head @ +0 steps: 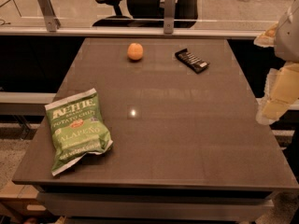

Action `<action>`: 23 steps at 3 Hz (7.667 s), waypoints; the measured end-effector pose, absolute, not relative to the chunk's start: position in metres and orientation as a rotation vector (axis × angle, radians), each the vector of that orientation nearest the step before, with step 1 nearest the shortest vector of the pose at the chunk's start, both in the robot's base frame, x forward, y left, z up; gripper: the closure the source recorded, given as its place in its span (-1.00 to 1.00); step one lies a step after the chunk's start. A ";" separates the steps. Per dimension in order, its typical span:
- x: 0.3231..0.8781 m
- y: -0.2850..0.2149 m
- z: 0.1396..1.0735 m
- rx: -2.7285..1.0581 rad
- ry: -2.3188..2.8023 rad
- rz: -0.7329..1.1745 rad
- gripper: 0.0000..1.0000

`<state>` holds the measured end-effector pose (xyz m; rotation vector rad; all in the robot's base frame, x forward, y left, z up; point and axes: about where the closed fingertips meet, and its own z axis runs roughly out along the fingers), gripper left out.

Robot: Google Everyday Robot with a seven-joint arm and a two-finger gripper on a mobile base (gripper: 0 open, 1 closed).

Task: Move green jalapeno chip bag near rxbar chocolate

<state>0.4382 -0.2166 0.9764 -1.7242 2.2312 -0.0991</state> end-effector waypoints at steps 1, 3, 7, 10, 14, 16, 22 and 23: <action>0.438 -0.217 0.976 -1.724 2.231 -0.099 -1.00; 0.438 -0.215 0.982 -1.714 2.217 -0.116 -0.45; 0.438 -0.213 0.991 -1.699 2.193 -0.146 0.00; 0.439 -0.211 0.998 -1.660 2.202 -0.156 -1.00; 0.447 -0.203 0.987 -1.266 2.192 0.099 -1.00; 0.458 -0.222 0.957 -1.201 1.986 0.322 -1.00; 0.427 -0.103 0.883 -1.358 1.809 0.724 -1.00; 0.424 -0.077 0.871 -1.369 1.767 0.829 -1.00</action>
Offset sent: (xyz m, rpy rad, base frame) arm 0.0000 0.0000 0.0000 0.0000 -0.0002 0.0000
